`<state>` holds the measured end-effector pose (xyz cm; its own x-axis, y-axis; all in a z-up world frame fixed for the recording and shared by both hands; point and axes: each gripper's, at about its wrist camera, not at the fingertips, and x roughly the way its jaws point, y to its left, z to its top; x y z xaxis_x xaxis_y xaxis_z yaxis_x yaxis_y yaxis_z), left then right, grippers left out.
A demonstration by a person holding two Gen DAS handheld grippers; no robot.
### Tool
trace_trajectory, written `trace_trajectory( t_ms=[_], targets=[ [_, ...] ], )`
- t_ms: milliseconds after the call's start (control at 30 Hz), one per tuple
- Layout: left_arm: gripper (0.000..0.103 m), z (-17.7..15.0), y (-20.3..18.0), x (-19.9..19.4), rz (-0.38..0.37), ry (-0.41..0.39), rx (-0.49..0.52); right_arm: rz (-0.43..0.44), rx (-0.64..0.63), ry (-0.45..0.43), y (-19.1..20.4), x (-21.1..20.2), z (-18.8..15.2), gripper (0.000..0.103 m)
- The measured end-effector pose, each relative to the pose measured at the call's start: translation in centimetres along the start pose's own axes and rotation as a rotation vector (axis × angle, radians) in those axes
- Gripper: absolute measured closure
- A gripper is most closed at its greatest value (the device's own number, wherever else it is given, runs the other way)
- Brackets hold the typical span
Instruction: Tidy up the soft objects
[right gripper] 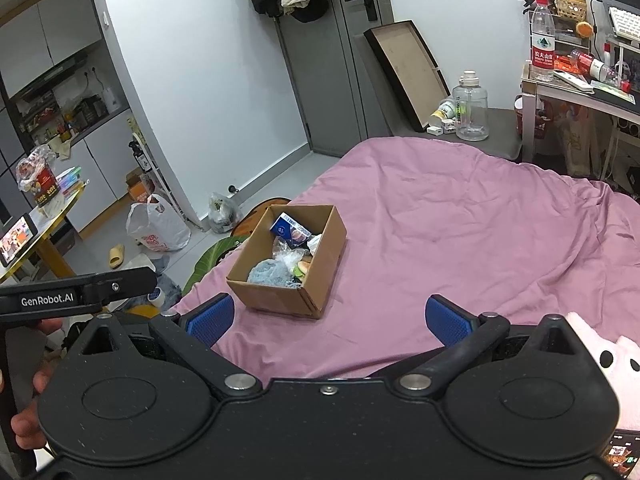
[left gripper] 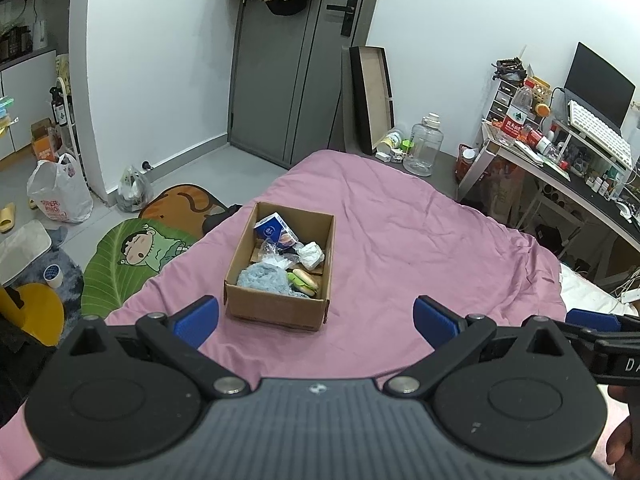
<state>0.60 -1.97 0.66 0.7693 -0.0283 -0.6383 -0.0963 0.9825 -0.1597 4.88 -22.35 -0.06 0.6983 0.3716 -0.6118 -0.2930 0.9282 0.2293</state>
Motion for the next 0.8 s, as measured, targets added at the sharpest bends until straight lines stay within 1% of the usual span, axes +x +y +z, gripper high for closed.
trace_trajectory(
  t_ms=[800],
  targets=[
    [0.0,-0.2,0.47,-0.67,0.001,-0.009,0.001,-0.005,-0.007,-0.008,0.04,-0.74,-0.42,0.0]
  ],
)
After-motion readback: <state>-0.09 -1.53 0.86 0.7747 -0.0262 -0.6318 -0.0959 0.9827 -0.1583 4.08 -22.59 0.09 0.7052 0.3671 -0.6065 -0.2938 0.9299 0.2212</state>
